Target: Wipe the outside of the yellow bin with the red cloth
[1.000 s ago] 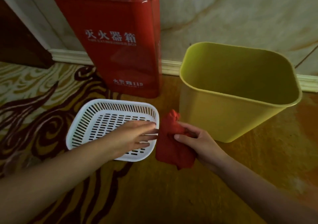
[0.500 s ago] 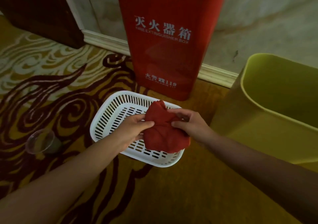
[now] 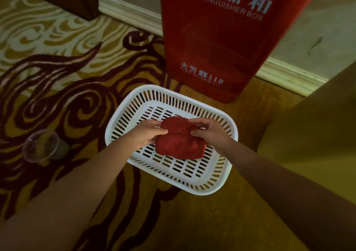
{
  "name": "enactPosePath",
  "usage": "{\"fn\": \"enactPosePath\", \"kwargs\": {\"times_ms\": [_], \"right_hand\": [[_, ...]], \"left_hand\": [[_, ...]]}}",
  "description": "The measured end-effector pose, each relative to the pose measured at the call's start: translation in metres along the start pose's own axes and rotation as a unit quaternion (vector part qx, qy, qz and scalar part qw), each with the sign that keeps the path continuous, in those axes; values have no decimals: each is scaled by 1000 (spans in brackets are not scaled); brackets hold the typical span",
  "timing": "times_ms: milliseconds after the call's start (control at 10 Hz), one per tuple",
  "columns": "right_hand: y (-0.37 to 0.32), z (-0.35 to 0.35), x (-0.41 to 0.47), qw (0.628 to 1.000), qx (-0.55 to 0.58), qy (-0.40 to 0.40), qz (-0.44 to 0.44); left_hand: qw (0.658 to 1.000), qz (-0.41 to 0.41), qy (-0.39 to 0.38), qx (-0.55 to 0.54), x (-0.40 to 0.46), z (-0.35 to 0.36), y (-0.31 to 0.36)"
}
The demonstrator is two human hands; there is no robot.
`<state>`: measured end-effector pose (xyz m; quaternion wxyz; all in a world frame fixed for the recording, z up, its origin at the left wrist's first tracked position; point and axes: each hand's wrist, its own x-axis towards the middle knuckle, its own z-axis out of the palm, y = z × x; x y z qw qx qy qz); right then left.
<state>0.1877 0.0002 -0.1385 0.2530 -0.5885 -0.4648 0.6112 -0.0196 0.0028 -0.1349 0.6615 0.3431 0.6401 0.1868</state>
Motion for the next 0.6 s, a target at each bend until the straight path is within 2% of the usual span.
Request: {"fn": "enactPosePath", "kwargs": {"times_ms": [200, 300, 400, 500, 600], "right_hand": [[10, 3, 9, 999, -12, -21, 34], [5, 2, 9, 999, -12, -13, 50], [-3, 4, -2, 997, -14, 29, 74], [-19, 4, -21, 992, -6, 60, 107], [-49, -3, -39, 984, 59, 87, 143]], "left_hand": [[999, -17, 26, 42, 13, -6, -11], [995, -21, 81, 58, 9, -6, -9], [992, -39, 120, 25, -9, -1, 0], [993, -50, 104, 18, -35, 1, 23], [995, -35, 93, 8, -67, 0, 55]]}}
